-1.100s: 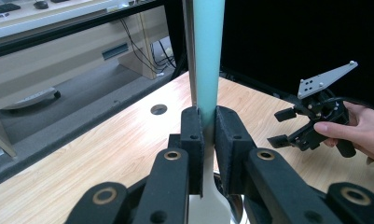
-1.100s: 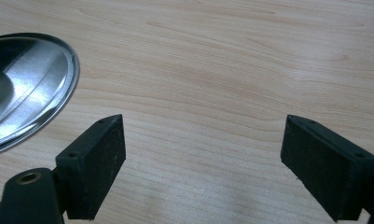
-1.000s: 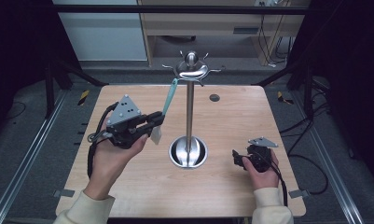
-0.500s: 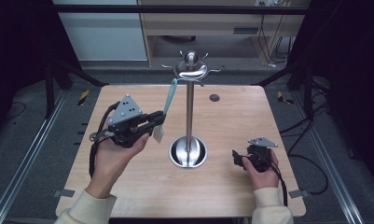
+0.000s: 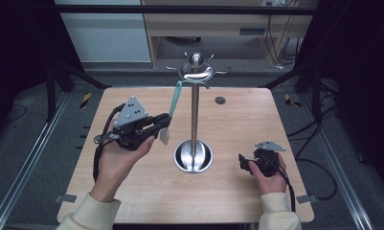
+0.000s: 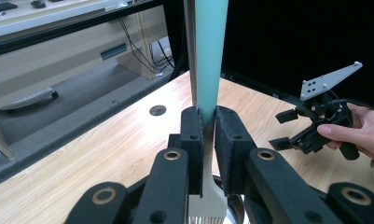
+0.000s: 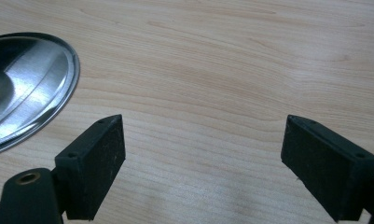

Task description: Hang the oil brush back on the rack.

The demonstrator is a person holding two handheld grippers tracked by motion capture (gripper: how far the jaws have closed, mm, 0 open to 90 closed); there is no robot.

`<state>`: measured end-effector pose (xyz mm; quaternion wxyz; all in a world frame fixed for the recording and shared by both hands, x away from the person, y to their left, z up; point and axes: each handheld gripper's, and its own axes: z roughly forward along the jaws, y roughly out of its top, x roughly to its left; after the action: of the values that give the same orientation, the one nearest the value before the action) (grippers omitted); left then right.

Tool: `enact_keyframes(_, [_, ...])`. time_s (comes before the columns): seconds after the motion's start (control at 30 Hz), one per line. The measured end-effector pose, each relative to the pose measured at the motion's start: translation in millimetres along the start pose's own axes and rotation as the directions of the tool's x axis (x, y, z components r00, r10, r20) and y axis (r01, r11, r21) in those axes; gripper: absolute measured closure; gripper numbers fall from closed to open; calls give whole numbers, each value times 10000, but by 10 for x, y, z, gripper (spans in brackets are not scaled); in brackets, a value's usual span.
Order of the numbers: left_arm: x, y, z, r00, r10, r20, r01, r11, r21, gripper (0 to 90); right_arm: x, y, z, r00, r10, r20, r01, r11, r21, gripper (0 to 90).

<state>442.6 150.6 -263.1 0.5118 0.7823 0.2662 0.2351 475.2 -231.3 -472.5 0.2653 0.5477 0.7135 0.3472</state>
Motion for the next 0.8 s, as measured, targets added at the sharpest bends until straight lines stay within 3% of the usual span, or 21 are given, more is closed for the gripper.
enact_keyframes(0.8, [27,-3,115,9999,-82,94,80,9997,230,817,0,-1,0,10000,27,-4,-27,10000,18,141])
